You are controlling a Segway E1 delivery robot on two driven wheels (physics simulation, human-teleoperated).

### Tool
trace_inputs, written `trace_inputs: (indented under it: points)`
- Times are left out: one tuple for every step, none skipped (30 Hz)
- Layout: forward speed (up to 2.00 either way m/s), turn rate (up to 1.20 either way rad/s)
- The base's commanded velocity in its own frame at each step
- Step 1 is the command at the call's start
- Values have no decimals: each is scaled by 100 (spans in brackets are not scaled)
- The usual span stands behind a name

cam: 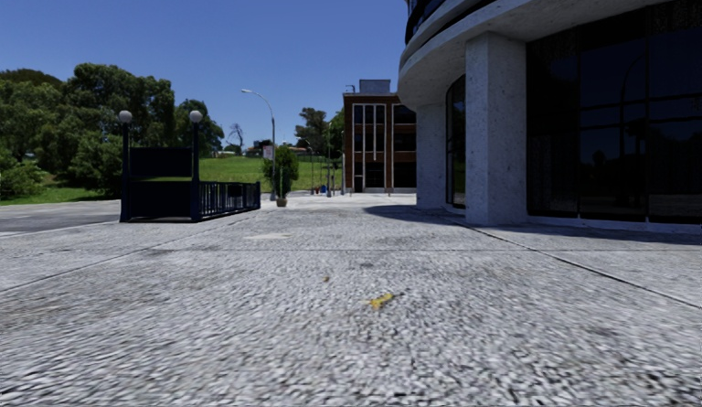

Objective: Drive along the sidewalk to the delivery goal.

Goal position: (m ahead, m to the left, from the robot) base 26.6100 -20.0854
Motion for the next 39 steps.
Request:
trace_inputs:
  points:
    - [200,0]
    - [200,0]
    - [200,0]
    - [200,0]
    - [200,0]
    - [200,0]
    - [200,0]
    - [200,0]
    - [200,0]
    - [200,0]
    - [200,0]
    - [200,0]
    - [200,0]
    - [200,0]
    - [200,0]
    - [200,0]
    - [200,0]
    - [200,0]
    - [200,0]
    - [200,0]
    - [200,0]
    - [200,0]
    - [200,0]
    - [200,0]
    - [200,0]
    - [200,0]
    - [200,0]
    - [200,0]
    - [200,0]
    - [200,0]
    - [200,0]
    - [200,0]
    - [200,0]
    - [200,0]
    - [200,0]
    - [200,0]
    - [200,0]
    - [200,0]
    - [200,0]
